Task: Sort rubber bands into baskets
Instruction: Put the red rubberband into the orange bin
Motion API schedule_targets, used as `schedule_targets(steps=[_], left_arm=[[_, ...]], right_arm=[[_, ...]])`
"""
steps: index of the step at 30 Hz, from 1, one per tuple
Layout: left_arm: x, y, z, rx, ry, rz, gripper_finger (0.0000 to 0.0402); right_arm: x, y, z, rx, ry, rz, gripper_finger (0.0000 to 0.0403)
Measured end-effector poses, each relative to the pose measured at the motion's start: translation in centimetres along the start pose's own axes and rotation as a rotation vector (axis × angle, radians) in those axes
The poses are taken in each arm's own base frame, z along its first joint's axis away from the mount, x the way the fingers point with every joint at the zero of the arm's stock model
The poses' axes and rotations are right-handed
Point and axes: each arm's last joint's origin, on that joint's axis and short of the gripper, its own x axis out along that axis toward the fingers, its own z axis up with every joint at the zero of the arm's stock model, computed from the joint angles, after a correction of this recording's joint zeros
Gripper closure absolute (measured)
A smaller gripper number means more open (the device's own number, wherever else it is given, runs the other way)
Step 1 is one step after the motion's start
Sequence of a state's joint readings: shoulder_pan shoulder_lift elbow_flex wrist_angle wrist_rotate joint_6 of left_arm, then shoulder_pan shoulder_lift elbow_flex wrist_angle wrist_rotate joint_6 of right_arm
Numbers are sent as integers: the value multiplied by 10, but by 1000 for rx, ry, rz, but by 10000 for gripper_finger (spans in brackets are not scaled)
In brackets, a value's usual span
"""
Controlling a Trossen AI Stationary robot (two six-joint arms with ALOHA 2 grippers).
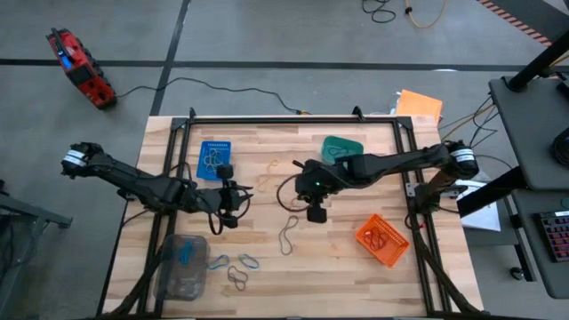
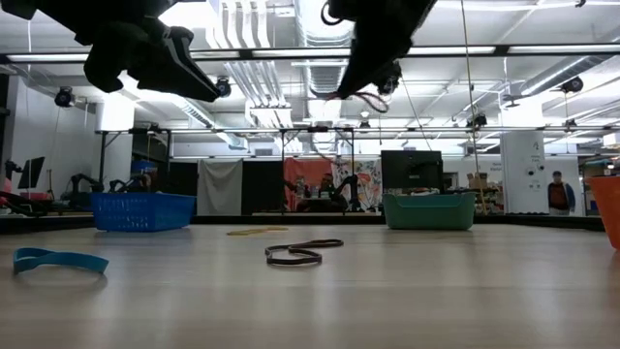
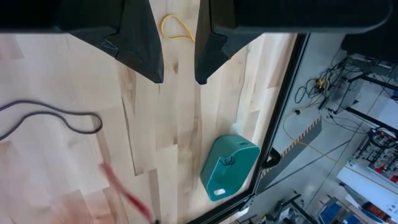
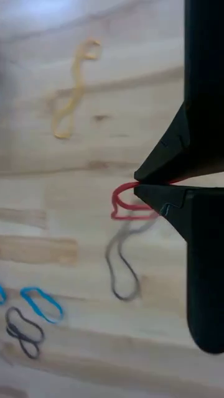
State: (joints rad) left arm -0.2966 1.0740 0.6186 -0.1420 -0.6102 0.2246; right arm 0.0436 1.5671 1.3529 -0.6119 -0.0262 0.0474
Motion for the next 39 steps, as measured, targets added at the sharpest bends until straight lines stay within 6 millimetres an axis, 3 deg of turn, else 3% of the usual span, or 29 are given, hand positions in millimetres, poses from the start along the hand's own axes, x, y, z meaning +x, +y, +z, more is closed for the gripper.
schedule_targets(steps=[6, 23, 30, 39], left_arm=[[0, 0, 0, 1, -1, 2, 326], [0, 2, 3, 0, -26, 12, 326], [0, 2, 3, 0, -30, 15, 326], [1, 3, 3, 9, -26, 25, 326]], right_arm=[[-15, 16, -11, 71, 95, 41, 394], [-32, 47, -45, 323, 450, 116, 394], [-58, 55, -57, 468, 551, 90, 394], [-113, 61, -84, 698, 719, -49, 394]])
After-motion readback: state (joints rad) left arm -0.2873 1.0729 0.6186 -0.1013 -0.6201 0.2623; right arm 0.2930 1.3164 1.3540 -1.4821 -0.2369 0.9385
